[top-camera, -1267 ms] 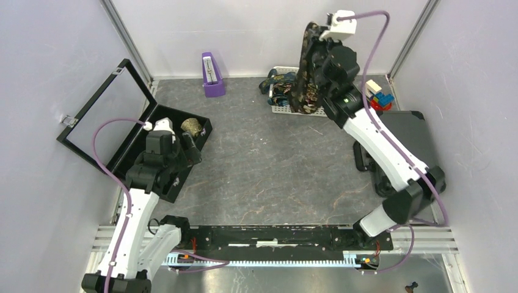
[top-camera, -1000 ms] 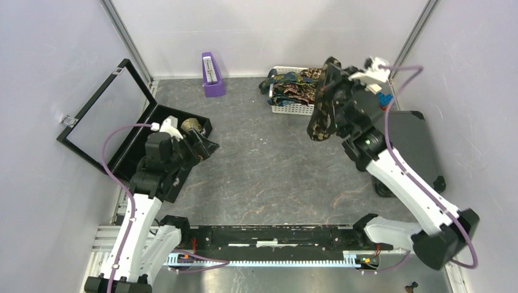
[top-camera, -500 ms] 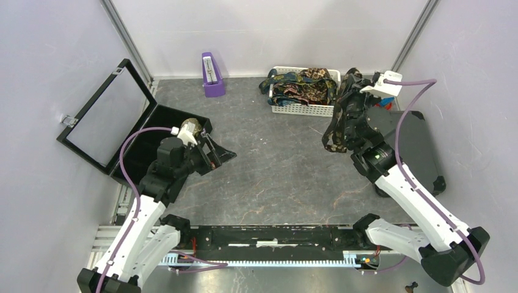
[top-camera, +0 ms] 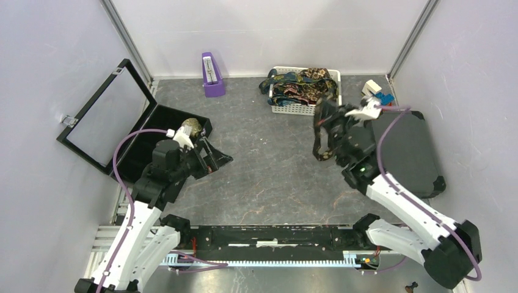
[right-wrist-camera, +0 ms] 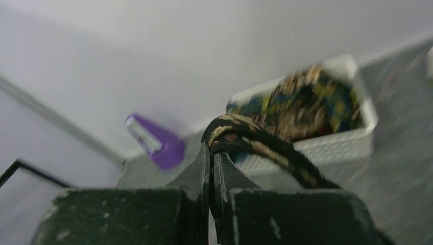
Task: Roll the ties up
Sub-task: Place the tie at the center of the board.
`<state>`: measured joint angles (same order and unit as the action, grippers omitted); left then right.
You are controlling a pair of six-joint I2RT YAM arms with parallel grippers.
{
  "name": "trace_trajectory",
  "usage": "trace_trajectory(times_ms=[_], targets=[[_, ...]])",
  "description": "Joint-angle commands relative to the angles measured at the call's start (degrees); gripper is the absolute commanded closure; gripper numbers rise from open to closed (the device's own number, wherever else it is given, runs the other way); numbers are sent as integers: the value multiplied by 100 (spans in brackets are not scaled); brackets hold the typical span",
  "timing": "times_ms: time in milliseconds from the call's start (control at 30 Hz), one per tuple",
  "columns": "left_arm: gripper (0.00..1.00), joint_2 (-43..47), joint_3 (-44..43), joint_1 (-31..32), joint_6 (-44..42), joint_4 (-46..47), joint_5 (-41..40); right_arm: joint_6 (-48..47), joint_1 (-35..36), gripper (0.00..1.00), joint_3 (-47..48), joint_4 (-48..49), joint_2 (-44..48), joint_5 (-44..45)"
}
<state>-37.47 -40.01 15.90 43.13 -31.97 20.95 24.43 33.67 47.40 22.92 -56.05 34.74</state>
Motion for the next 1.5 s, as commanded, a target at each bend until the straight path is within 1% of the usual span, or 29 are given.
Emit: trace_trajectory(times_ms=[0, 133, 233, 300, 367, 467, 533, 600, 767, 967, 1067, 1133, 1200, 1233, 1467], targets=[[0, 65, -256, 27, -376, -300, -89, 2951, 505, 100, -1272, 1159, -201, -681], [0, 23, -223, 23, -453, -372, -58, 3612, 1053, 100, -1620, 1815, -557, -364], [0, 20, -126, 27, -481, -333, -28, 4462, 1089, 100, -2207, 2454, -701, -176], [0, 10, -4, 27, -464, -267, -4, 4719, 1085, 100, -2575, 2669, -665, 50], [0, -19, 148, 31, -361, -150, 54, 4631, 1082, 100, -2765, 2536, -484, 368], [0, -103, 397, 219, -105, 227, 176, 4213, 1072, 100, -2684, 1635, -55, 944], [2, -218, 480, 535, -6, 519, 86, 3883, 1065, 100, -2766, 1395, 203, 1327], [3, -409, 468, 975, 11, 695, -257, 3615, 972, 100, -2902, 1369, 377, 1486], [4, -1276, 427, 1974, 87, 1370, -908, 3488, 679, 100, -2877, 752, 378, 1306], [6, -2341, 314, 2991, 119, 2365, -1683, 3583, 441, 100, -3175, 960, 332, 886], [7, -2878, 199, 3316, -78, 2853, -1720, 3649, 383, 100, -3223, 903, 343, 803], [7, -3278, 13, 3504, -349, 2972, -1885, 3648, 339, 100, -3217, 837, 374, 773], [5, -3625, -164, 3693, -582, 3031, -2060, 3650, 276, 100, -3175, 685, 396, 772], [4, -3775, -259, 3786, -656, 3093, -2324, 3652, 245, 100, -3138, 588, 406, 784], [3, -5087, -972, 4171, -1016, 3642, -2675, 3668, 1, 100, -2992, 169, 397, 617]])
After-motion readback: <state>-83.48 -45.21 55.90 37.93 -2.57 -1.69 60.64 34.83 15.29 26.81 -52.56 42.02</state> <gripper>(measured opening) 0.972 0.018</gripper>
